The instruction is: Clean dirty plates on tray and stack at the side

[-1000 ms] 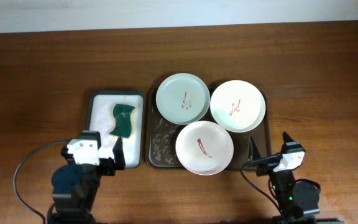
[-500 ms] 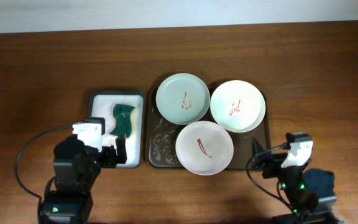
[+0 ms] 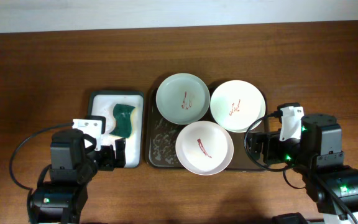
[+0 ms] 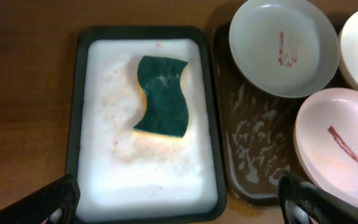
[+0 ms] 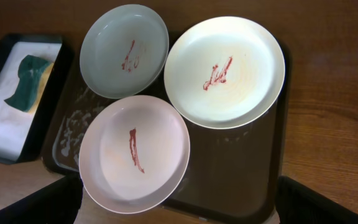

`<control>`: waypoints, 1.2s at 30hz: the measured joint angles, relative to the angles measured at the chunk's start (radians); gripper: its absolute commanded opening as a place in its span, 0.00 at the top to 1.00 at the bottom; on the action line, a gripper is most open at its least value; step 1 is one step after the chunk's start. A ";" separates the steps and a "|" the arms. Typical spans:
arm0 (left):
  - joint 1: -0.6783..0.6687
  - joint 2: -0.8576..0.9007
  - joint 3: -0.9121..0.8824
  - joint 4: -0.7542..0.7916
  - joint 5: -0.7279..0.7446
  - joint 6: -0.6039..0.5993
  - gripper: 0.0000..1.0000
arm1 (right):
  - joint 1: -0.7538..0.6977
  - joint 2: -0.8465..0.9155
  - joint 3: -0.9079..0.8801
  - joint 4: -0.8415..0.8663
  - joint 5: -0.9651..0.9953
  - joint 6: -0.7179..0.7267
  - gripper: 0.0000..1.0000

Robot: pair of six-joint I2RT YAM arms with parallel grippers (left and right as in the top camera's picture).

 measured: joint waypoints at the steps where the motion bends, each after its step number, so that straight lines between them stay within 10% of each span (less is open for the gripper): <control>1: 0.000 0.000 0.000 0.011 0.003 0.000 0.01 | 0.000 0.000 0.000 0.001 0.000 0.000 0.01; 23: 0.000 0.855 0.227 0.224 -0.035 -0.015 0.27 | 0.000 0.162 0.000 0.003 0.000 0.000 0.00; 28: -0.041 0.936 0.228 0.260 -0.039 -0.021 0.52 | 0.000 0.163 0.000 0.003 0.000 0.000 0.00; 31: -0.047 0.961 0.228 0.270 -0.043 -0.020 0.97 | 0.000 0.163 0.000 0.003 0.000 0.000 0.01; 36: -0.047 0.962 0.236 0.257 -0.046 -0.022 1.00 | 0.000 0.187 0.000 -0.008 0.000 0.000 0.01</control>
